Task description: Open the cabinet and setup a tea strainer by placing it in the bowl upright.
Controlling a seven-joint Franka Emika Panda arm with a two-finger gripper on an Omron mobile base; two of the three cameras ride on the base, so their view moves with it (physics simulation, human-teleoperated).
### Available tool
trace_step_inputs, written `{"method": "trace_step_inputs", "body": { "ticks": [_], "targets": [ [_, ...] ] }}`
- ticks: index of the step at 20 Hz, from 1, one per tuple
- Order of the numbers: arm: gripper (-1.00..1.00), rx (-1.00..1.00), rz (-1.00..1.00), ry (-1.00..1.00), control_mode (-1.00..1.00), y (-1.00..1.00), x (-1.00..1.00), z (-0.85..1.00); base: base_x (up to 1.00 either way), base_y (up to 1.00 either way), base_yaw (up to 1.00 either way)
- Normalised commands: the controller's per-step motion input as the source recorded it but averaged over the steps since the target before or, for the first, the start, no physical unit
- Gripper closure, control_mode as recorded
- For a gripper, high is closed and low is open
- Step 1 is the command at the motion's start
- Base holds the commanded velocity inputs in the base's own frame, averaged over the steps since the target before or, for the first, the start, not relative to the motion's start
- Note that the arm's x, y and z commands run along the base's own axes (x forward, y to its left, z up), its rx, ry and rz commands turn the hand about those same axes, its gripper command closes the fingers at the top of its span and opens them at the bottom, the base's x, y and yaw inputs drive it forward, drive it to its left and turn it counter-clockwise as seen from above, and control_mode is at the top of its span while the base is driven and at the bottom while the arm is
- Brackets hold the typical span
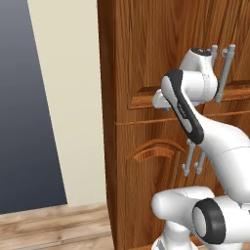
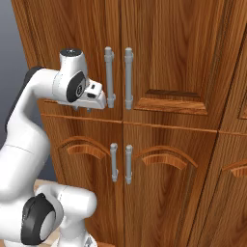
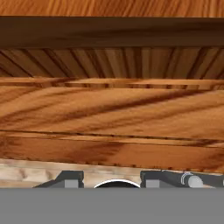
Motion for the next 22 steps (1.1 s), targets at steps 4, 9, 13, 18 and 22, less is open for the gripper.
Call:
{"method": "trace_step_inputs", "body": {
  "ticks": [4,9,13,18,22],
  "targets": [
    [-1.0,-0.01,0.0,-0.08,-1.0,-0.19,-0.02,0.0,0.0,0.0,0.0],
    [-1.0,-0.17,-0.01,-0.33,-1.0,-0.37,-0.13,0.22,0.0,0.0,0.0],
    [-1.0,-0.05,-0.12,-0.03,-1.0,-0.52,-0.11,0.51,0.0,0.0,0.0],
    [-1.0,0.0,-0.21,0.0,-1.0,-0.28,-0.38,0.55,0.0,0.0,0.0],
    [-1.0,0.0,-0.05,0.0,-1.0,0.0,-0.34,0.1,0.0,0.0,0.0]
  ]
}}
